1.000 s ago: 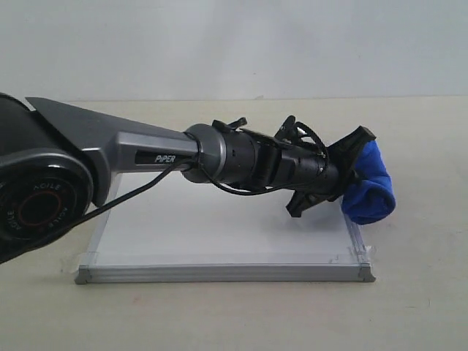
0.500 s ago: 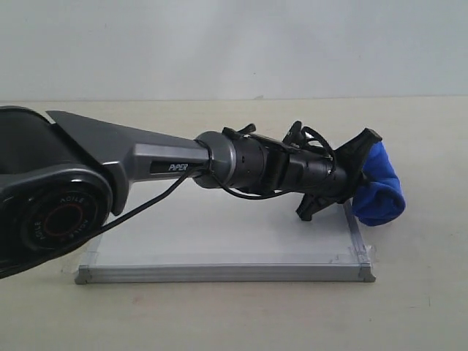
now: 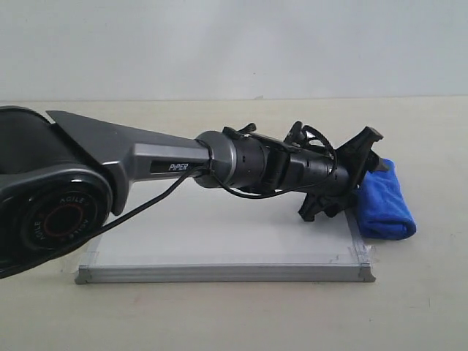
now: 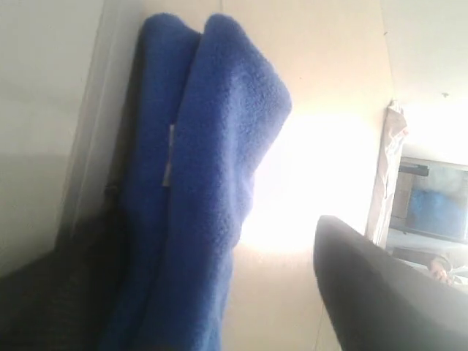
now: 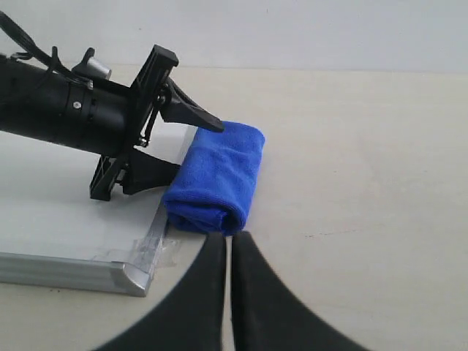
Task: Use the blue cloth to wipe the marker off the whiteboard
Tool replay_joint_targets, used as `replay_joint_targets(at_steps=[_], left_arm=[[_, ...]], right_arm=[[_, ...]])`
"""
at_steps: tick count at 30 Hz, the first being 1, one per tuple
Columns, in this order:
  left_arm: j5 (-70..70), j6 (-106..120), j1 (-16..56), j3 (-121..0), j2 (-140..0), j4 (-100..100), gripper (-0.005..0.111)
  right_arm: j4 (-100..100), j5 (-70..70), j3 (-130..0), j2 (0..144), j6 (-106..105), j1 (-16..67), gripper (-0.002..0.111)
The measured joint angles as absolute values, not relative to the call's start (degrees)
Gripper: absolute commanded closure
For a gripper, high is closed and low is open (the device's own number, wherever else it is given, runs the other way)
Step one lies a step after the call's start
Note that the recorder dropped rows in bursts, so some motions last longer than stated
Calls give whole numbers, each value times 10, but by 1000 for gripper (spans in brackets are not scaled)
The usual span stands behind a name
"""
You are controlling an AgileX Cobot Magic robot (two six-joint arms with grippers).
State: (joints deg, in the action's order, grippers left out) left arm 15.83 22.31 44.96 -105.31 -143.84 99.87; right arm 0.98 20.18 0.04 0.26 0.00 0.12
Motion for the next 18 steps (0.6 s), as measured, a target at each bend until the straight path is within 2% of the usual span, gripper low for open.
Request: replay_joint_targets(at_steps=[7, 14, 18], left_arm=[[176, 239, 432, -1083, -1435, 999, 67], [206, 295, 350, -1118, -1361, 998, 100], [249, 312, 313, -1118, -1326, 987, 102]], right_arm=[[10, 202, 0, 3, 0, 1, 108], [10, 202, 0, 3, 0, 1, 108], [10, 202, 0, 3, 0, 1, 108]])
